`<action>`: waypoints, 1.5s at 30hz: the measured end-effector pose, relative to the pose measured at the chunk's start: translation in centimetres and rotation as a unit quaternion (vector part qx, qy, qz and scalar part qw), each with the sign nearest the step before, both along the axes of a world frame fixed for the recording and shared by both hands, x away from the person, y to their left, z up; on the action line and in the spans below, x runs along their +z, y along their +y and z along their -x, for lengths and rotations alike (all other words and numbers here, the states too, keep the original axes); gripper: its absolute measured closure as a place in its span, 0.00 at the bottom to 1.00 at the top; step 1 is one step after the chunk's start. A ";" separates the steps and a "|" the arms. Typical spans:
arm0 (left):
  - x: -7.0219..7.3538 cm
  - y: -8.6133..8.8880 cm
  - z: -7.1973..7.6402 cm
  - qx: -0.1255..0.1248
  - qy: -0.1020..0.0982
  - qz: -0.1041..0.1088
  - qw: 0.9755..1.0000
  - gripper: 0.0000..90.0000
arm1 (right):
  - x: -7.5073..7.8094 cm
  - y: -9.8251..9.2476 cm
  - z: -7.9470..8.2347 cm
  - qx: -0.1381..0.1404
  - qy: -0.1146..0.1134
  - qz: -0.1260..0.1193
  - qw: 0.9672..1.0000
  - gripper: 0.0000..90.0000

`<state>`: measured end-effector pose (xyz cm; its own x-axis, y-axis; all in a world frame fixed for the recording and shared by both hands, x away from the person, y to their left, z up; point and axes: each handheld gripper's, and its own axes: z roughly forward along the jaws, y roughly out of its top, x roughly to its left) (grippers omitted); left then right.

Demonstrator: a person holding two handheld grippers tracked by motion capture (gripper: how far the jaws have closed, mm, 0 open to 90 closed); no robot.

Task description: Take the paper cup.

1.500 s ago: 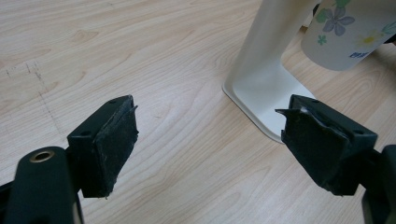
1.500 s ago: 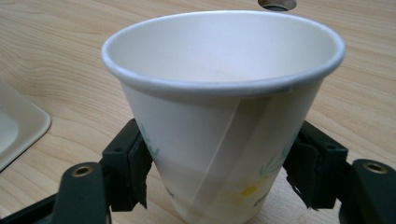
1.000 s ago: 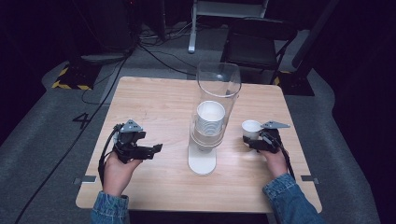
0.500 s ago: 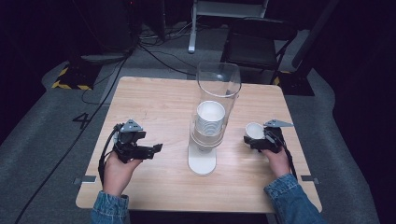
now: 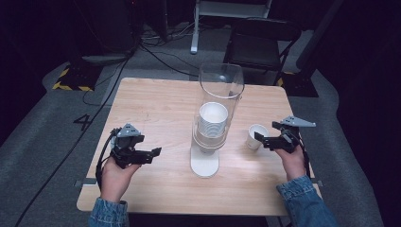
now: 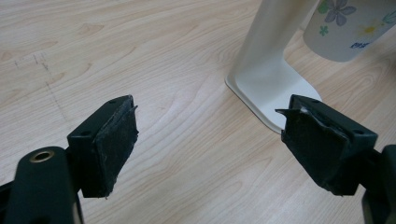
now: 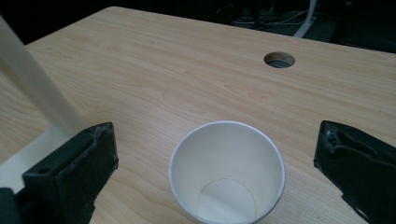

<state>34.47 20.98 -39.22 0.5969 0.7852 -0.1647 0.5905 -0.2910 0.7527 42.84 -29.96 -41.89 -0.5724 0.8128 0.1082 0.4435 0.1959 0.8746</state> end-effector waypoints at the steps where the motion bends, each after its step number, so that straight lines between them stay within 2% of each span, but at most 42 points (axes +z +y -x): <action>1: 0.0 0.1 0.1 0.000 -0.001 0.001 1.000 0.20 | 0.3 -0.1 0.2 0.005 0.000 -0.001 1.000 0.00; 2: 0.0 0.1 0.1 0.000 -0.001 0.001 1.000 0.20 | 0.3 -0.1 0.2 0.005 0.000 -0.001 1.000 0.00; 3: 0.0 0.3 0.4 0.001 -0.004 0.001 1.000 0.20 | 0.9 -0.1 0.8 0.016 -0.001 -0.009 1.000 0.00; 5: 0.0 0.5 0.7 0.002 -0.004 0.002 1.000 0.20 | 1.5 -0.1 1.5 0.028 -0.012 -0.017 0.999 0.00; 7: 0.0 0.5 0.8 0.002 -0.005 0.004 1.000 0.20 | 1.8 -0.1 1.8 0.034 -0.012 -0.019 0.999 0.00; 8: 0.0 0.7 1.0 0.001 -0.004 0.002 1.000 0.20 | 2.3 0.1 2.5 0.049 -0.006 -0.020 0.999 0.00; 11: 0.0 0.7 1.2 0.001 -0.001 0.004 1.000 0.20 | 2.6 0.4 3.2 0.066 -0.007 -0.014 0.998 0.00; 13: 0.0 0.7 1.3 0.000 -0.002 0.001 1.000 0.20 | 2.7 1.0 4.3 0.089 -0.010 -0.001 0.996 0.00; 15: 0.0 0.7 1.3 0.001 -0.001 0.001 1.000 0.20 | 2.7 1.1 4.6 0.094 -0.012 0.002 0.996 0.01; 18: -0.1 0.7 1.3 -0.002 0.000 0.000 1.000 0.20 | 2.8 1.8 6.0 0.114 -0.018 0.018 0.993 0.01; 22: -0.2 0.5 1.2 -0.002 0.002 0.001 1.000 0.20 | 3.1 2.0 7.3 0.127 -0.020 0.015 0.992 0.06; 23: -0.2 0.5 1.2 -0.003 0.003 0.000 1.000 0.20 | 3.2 2.0 8.4 0.132 -0.023 0.009 0.991 0.10; 24: -0.2 0.5 1.2 -0.003 0.003 0.000 1.000 0.20 | 3.2 2.0 8.4 0.132 -0.023 0.009 0.991 0.10; 25: -0.2 0.5 1.1 -0.004 0.002 0.000 1.000 0.20 | 3.1 1.9 9.3 0.133 -0.030 0.005 0.991 0.10; 28: -0.2 0.5 1.2 -0.003 0.003 0.001 1.000 0.20 | 2.8 1.8 10.2 0.135 -0.038 0.002 0.990 0.10; 30: -0.2 0.4 1.2 -0.004 0.003 -0.001 1.000 0.20 | 2.4 1.6 10.6 0.131 -0.047 0.009 0.990 0.10; 34: -0.2 0.3 1.2 -0.005 0.002 -0.002 1.000 0.20 | 2.1 1.3 10.8 0.128 -0.046 0.006 0.991 0.11; 37: -0.3 0.4 1.1 -0.003 0.005 -0.001 1.000 0.20 | 1.9 0.9 11.0 0.108 -0.064 0.003 0.992 0.12; 40: -0.3 0.4 1.1 -0.004 0.004 -0.004 1.000 0.20 | 1.8 0.7 11.0 0.103 -0.068 0.003 0.992 0.12; 45: -0.3 0.3 1.1 -0.005 0.007 -0.003 1.000 0.20 | 1.5 0.6 10.7 0.097 -0.065 0.007 0.993 0.13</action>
<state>33.39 21.26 -39.57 0.6030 0.7796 -0.1689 0.5980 -0.3017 0.7425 32.11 -29.39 -40.40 -0.7273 0.6862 0.0131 0.2796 0.2788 0.9188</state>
